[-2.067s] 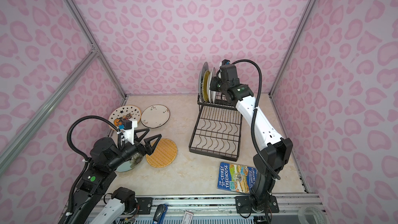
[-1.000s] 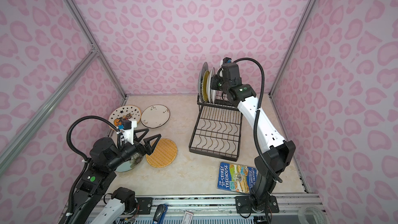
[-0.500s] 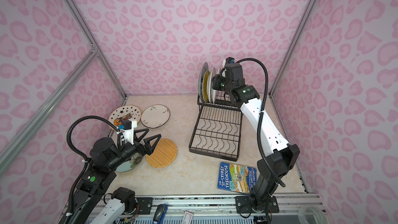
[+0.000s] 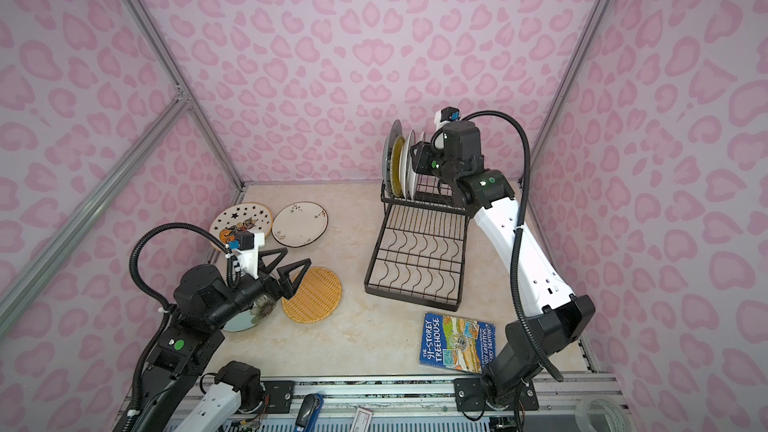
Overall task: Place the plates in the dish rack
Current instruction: 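Open the right gripper and draw it back from the rack, then reach the left gripper to the white berry-sprig plate while the right moves toward it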
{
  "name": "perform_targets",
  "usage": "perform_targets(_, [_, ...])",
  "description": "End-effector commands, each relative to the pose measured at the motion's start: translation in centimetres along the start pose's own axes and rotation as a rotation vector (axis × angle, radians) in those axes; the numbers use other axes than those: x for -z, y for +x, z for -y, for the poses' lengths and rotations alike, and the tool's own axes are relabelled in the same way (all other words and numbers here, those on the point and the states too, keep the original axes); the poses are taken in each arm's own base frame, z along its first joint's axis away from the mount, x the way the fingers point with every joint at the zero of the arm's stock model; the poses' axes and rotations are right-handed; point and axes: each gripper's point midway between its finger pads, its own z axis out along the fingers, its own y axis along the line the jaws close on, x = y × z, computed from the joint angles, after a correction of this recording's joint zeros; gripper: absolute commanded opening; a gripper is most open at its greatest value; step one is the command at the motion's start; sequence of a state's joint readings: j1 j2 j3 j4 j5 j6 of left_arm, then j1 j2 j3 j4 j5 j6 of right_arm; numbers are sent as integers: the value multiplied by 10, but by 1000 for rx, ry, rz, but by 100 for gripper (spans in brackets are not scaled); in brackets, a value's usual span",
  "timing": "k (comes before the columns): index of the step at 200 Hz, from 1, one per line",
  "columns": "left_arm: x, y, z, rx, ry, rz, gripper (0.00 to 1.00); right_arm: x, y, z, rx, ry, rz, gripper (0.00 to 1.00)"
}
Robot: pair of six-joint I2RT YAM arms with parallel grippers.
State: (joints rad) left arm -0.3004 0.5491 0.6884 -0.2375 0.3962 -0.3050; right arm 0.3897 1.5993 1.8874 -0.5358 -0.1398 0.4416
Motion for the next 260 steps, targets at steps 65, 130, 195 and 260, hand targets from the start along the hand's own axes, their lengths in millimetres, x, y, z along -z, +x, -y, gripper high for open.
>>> perform_targets(65, [4, -10, 1, -18, -18, 24, 98, 63, -5, -35, 44, -129, 100, 99])
perform_targets(130, [10, -16, -10, -7, -93, 49, 98, 123, 23, -61, 66, -279, 116, 99])
perform_targets(195, [22, 16, -48, 127, -312, -41, 98, 118, 120, -62, 186, -380, 46, 98])
perform_targets(260, [19, 85, -93, 563, -539, -136, 97, 96, 208, -54, 243, -458, 60, 98])
